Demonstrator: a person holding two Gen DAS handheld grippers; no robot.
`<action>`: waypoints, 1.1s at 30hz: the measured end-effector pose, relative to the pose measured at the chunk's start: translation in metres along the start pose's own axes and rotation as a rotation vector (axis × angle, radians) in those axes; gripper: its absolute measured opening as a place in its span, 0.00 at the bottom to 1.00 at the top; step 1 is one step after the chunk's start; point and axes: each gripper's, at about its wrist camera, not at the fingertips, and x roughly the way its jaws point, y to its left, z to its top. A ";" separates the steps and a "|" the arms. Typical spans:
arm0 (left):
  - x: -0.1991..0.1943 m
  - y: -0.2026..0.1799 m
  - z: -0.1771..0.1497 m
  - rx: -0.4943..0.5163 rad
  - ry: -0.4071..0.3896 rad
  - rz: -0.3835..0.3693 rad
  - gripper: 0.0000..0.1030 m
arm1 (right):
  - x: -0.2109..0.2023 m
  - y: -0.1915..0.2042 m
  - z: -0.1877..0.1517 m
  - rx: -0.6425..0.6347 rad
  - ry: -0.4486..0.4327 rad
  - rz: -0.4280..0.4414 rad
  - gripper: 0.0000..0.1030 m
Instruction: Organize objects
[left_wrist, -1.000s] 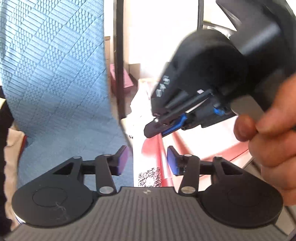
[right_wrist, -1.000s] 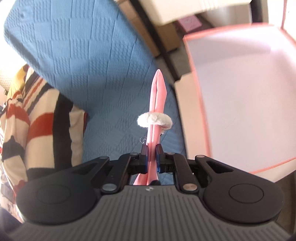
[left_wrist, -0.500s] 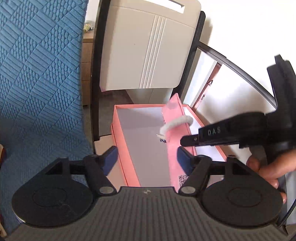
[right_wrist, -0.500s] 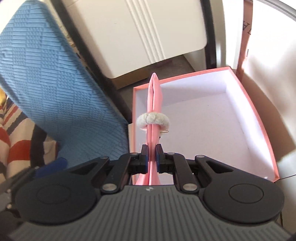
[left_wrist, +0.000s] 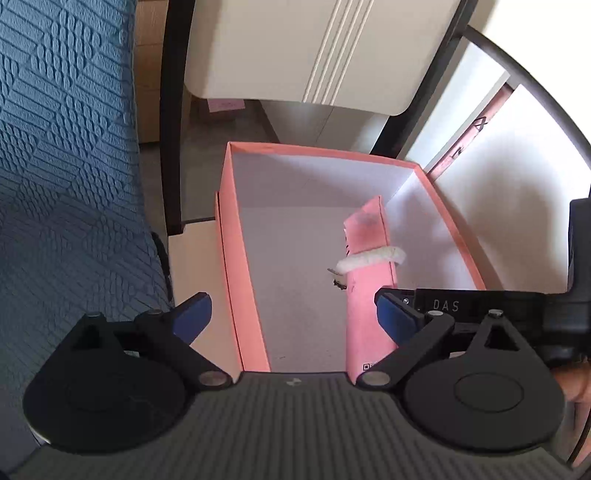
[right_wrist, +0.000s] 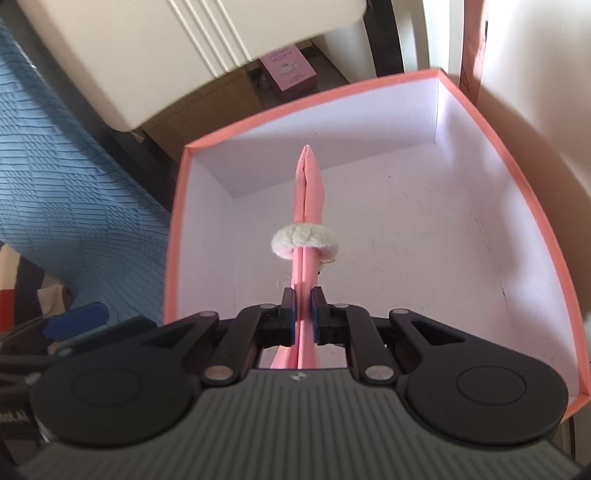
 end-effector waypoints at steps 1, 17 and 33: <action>0.008 0.002 0.001 -0.005 0.014 0.002 0.96 | 0.005 -0.002 -0.001 0.001 0.009 -0.002 0.11; 0.032 0.006 -0.002 0.005 0.048 0.002 0.95 | 0.051 -0.023 -0.013 0.052 0.087 -0.016 0.25; -0.097 -0.019 -0.010 0.048 -0.098 -0.044 0.96 | -0.095 0.004 -0.012 0.009 -0.094 -0.029 0.57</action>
